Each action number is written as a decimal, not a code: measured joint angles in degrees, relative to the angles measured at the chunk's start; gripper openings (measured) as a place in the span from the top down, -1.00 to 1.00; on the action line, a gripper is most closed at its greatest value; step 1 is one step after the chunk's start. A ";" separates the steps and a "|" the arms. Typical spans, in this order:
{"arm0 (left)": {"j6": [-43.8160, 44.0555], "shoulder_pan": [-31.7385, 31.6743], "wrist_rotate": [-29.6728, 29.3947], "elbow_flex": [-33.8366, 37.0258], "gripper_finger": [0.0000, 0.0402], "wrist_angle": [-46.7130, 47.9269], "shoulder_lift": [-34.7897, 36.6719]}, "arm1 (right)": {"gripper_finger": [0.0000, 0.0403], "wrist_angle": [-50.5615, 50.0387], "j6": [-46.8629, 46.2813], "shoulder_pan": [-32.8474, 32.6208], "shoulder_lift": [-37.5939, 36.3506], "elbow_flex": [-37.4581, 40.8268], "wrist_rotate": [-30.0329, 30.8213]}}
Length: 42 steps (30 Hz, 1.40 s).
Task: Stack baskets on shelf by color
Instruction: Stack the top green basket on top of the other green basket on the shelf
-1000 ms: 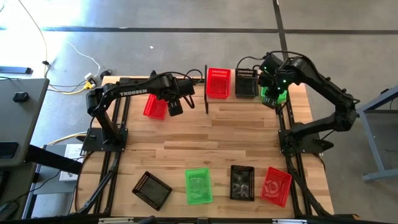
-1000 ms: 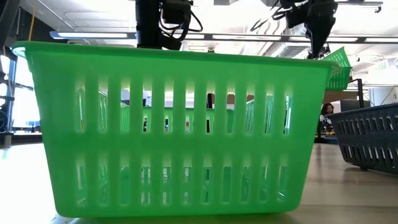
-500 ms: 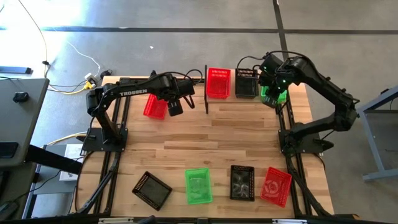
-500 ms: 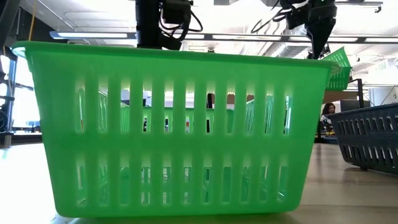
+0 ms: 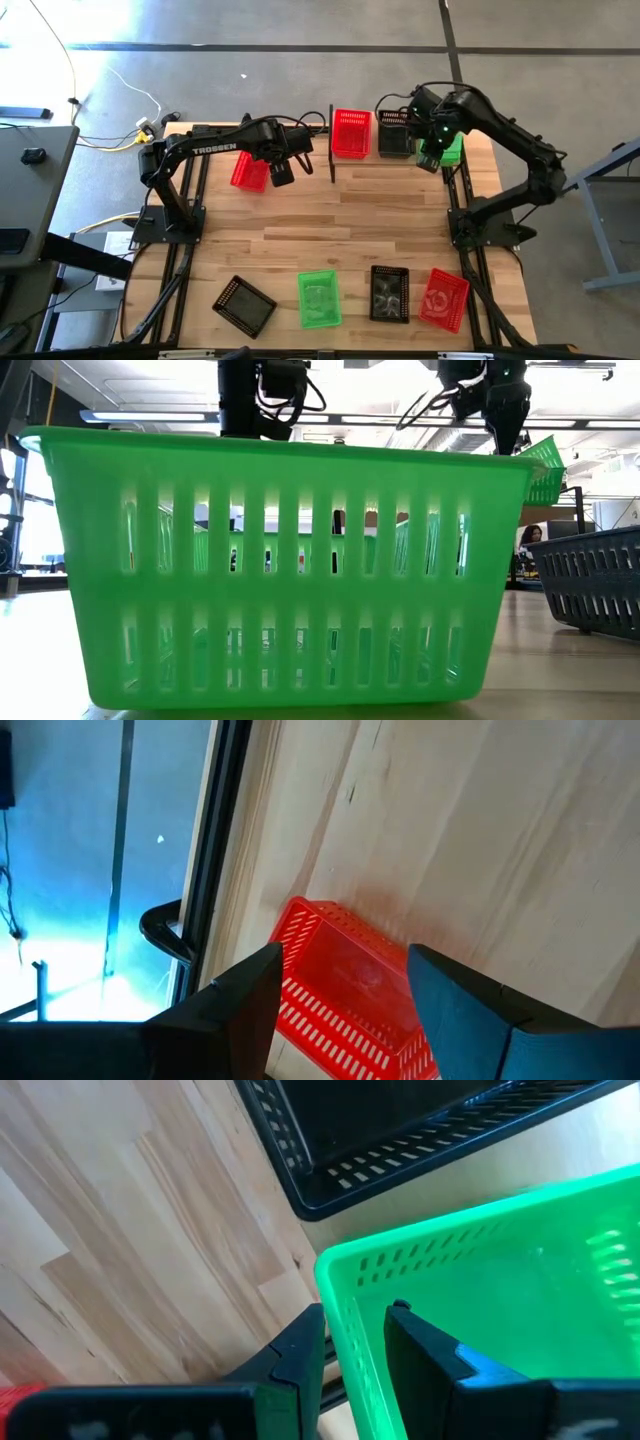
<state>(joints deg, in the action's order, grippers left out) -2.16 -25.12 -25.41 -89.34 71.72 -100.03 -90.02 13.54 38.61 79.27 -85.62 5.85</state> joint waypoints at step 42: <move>-1.04 0.00 -0.02 0.00 -0.03 0.00 0.00 | 1.00 1.16 -1.15 -0.75 -5.73 -0.83 4.43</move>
<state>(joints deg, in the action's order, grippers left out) -3.20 -25.12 -25.43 -89.34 71.72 -100.03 -88.86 12.39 37.86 73.53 -86.45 10.28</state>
